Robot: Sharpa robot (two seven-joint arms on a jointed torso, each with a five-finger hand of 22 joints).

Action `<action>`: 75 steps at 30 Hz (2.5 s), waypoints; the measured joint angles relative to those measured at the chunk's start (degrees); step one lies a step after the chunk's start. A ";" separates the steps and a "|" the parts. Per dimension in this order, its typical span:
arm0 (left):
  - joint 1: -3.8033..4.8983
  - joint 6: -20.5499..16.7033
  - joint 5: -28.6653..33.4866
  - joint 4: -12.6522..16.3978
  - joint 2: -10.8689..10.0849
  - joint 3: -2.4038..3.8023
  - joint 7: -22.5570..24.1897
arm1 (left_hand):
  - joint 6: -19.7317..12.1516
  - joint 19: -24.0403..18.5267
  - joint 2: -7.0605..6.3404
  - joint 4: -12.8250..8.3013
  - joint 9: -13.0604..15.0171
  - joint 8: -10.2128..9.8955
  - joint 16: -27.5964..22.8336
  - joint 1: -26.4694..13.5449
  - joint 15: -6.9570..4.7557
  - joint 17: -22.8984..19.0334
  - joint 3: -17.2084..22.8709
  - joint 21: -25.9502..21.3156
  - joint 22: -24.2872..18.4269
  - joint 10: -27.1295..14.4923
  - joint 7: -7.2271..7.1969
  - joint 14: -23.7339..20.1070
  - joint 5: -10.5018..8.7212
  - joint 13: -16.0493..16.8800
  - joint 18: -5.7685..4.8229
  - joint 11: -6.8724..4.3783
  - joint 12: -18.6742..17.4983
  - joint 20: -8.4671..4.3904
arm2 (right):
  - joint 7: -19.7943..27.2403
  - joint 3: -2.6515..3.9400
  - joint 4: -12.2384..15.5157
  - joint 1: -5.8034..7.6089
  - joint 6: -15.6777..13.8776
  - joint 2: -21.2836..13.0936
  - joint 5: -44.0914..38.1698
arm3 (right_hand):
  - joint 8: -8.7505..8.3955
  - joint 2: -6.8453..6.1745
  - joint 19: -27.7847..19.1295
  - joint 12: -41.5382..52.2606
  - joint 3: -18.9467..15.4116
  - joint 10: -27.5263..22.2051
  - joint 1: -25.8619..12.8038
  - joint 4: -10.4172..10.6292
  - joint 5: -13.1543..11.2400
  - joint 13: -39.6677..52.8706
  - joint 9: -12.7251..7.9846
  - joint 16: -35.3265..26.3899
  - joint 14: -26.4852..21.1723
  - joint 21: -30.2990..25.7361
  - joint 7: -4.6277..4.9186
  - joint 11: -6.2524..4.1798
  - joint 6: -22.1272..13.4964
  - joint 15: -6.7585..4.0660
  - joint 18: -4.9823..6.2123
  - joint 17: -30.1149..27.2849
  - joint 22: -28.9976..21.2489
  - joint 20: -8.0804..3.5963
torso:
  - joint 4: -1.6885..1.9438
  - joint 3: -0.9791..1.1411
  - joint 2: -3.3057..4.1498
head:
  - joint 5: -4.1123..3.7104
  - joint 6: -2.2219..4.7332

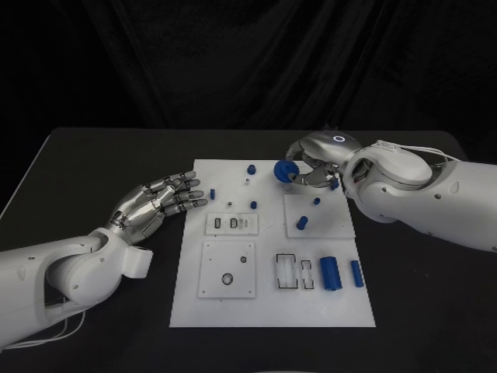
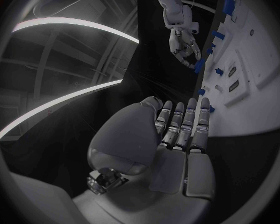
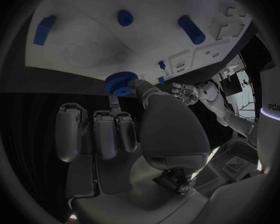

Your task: Assemble the parts on the task board

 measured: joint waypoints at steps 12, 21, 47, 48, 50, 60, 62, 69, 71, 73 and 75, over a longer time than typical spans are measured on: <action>0.00 0.01 0.18 -0.10 0.38 0.00 0.00 | 0.00 0.00 0.00 0.00 0.00 0.00 0.00 0.00 0.00 0.00 0.00 0.00 0.00 -0.01 0.00 0.00 0.00 0.00 0.01 -0.01 0.00 0.00 | 0.40 0.02 -1.72 0.10 0.51 5.09 -0.01 | 0.01 0.14 0.20 0.00 -0.01 0.00 -0.46 0.00 -1.69 -0.01 0.00 0.00 0.04 0.00 -0.01 0.01 -0.01 -0.37 0.00 0.00 0.04 -0.20 | 0.08 -0.12 0.02 | -0.14 0.42; 0.00 0.01 0.23 -0.10 0.65 -0.01 0.01 | 0.00 0.00 0.00 0.00 0.00 0.00 0.00 0.00 0.00 0.00 0.00 0.00 0.00 -0.01 0.00 0.00 0.00 0.00 0.01 -0.01 0.00 0.00 | 0.53 0.02 -4.33 -0.55 1.46 8.57 -0.01 | 0.03 -0.08 0.20 0.00 -0.03 -0.01 -0.68 -0.01 -2.07 -0.01 0.00 0.00 0.04 0.00 -0.02 0.01 -0.02 -0.37 0.00 0.00 0.04 -0.20 | 0.30 0.01 0.04 | -0.63 0.52; 0.00 0.00 0.42 -0.26 0.91 -0.01 0.01 | 0.00 0.00 0.00 -0.16 0.00 0.00 0.00 0.00 0.21 0.00 0.16 0.00 0.00 -0.03 0.00 0.21 0.00 0.00 0.02 -0.03 0.00 0.00 | 0.56 0.18 -7.97 -1.67 3.99 11.92 -0.01 | -3.13 0.71 -3.62 -4.22 1.69 -10.40 -1.69 0.42 -7.69 0.03 1.79 -2.48 0.05 -5.68 -2.45 1.14 -3.52 0.08 0.01 0.00 0.02 0.74 | 0.16 0.15 0.15 | -0.54 0.18; 0.00 0.00 0.44 -0.27 0.93 -0.01 0.01 | 0.00 0.00 0.00 -0.16 0.00 0.00 0.00 0.00 0.21 0.00 0.16 0.00 0.00 -0.03 0.00 0.21 0.00 0.00 0.02 -0.02 0.00 0.00 | 0.56 0.19 -8.02 -1.70 4.05 11.98 -0.01 | -3.37 0.71 -3.61 -4.44 1.84 -10.59 -1.69 0.56 -7.93 0.03 1.79 -2.48 0.05 -5.73 -2.45 1.15 -3.53 0.07 0.01 0.00 0.02 0.74 | 0.13 0.15 0.14 | -0.50 0.16; 0.00 0.00 0.49 -0.29 1.00 -0.01 0.01 | 0.00 0.00 0.00 -0.16 0.00 0.00 0.00 0.00 0.21 0.00 0.16 0.00 0.00 -0.03 0.00 0.21 0.00 0.00 0.02 -0.03 0.00 0.00 | 0.56 0.19 -8.14 -1.76 4.15 12.08 -0.01 | -3.91 0.78 -3.81 -4.88 1.84 -11.48 -1.63 0.56 -8.58 0.03 1.52 -2.62 -0.02 -6.08 -2.44 1.22 -3.53 0.14 0.01 -0.01 0.02 0.93 | 0.08 0.15 0.12 | -0.44 0.12; 0.00 0.00 0.68 -0.49 1.12 -0.01 0.01 | 0.00 0.00 0.00 -0.16 0.00 0.00 0.00 0.00 0.21 0.00 0.16 0.00 0.00 -0.03 0.00 0.21 0.00 0.00 0.02 -0.03 0.00 0.00 | 0.82 0.11 -8.25 -2.00 4.67 12.42 -0.01 | -10.46 1.02 -4.62 -6.76 0.95 -15.11 -2.39 1.67 -18.53 -0.20 -3.96 -3.33 -0.33 -8.00 -3.18 0.73 -9.21 0.31 0.00 -0.01 0.02 0.93 | 0.05 0.14 0.08 | -0.37 -0.02; 0.00 0.00 0.72 -0.56 1.18 -0.01 0.01 | 0.00 0.00 0.00 -0.16 0.00 0.00 0.00 0.00 0.21 0.00 0.16 0.00 0.00 -0.03 0.00 0.21 0.00 0.00 0.02 -0.03 0.00 0.00 | 0.91 0.11 -8.25 -2.00 4.71 12.42 -0.01 | -10.96 0.95 -4.77 -6.88 0.45 -15.29 -2.46 1.91 -19.96 -0.48 -4.70 -3.33 -0.43 -8.01 -3.33 0.73 -9.98 0.22 0.00 -0.01 0.02 0.78 | 0.06 0.14 0.08 | -0.37 -0.06; 0.00 0.01 0.80 -0.71 1.29 -0.01 0.01 | 0.00 0.00 0.00 -0.16 0.00 0.00 0.00 0.00 0.21 0.00 0.16 0.00 0.00 -0.03 0.00 0.21 0.00 0.00 0.02 -0.03 0.00 0.00 | 1.23 0.12 -8.25 -2.00 4.71 12.42 -0.01 | -11.40 1.05 -4.83 -6.88 -1.20 -15.49 -2.71 2.46 -23.46 -0.70 -8.24 -3.33 -0.43 -8.28 -3.67 0.53 -14.77 0.22 0.00 0.04 0.01 0.72 | 0.10 0.14 0.09 | -0.49 -0.12; 0.00 0.01 0.82 -0.71 1.29 -0.02 0.01 | 0.00 0.00 0.00 -0.16 0.00 0.00 0.00 0.00 0.21 0.00 0.16 0.00 0.00 -0.03 0.00 0.21 0.00 0.00 0.02 -0.03 0.00 0.00 | 1.31 0.12 -8.23 -2.00 4.71 12.37 -0.01 | -11.40 1.26 -4.83 -6.88 -1.37 -15.49 -2.93 2.63 -23.89 -0.69 -8.24 -3.33 -0.43 -8.28 -3.67 0.53 -14.72 0.22 0.01 0.04 0.01 0.72 | 0.10 0.14 0.09 | -0.49 -0.13; 0.00 0.01 0.83 -0.72 1.29 -0.02 0.01 | 0.00 0.00 0.00 -0.16 0.00 0.00 0.00 0.00 0.21 0.00 0.16 0.00 0.00 -0.03 0.00 0.21 0.00 0.00 0.02 -0.03 0.00 0.00 | 1.34 0.13 -8.23 -2.00 4.73 12.30 -0.01 | -11.38 1.26 -4.83 -6.88 -1.49 -15.49 -2.92 2.76 -24.05 -0.70 -8.13 -3.33 -0.54 -8.35 -3.68 0.52 -13.68 0.10 0.01 0.04 0.01 0.72 | 0.10 0.14 0.09 | -0.47 -0.16; 0.00 0.01 0.84 -0.74 1.29 -0.02 0.01 | 0.00 0.00 0.00 -0.16 0.00 0.00 0.00 0.00 0.21 0.00 0.16 0.00 0.00 -0.03 0.00 0.21 0.00 0.00 0.02 -0.03 0.00 0.00 | 1.37 0.13 -8.23 -2.00 4.85 12.18 -0.01 | -11.15 1.28 -4.83 -6.88 -1.67 -15.49 -2.94 2.94 -24.05 -0.70 -7.96 -3.35 -0.63 -8.52 -3.57 0.52 -12.94 0.02 0.01 0.04 0.01 0.72 | 0.10 0.14 0.09 | -0.42 -0.18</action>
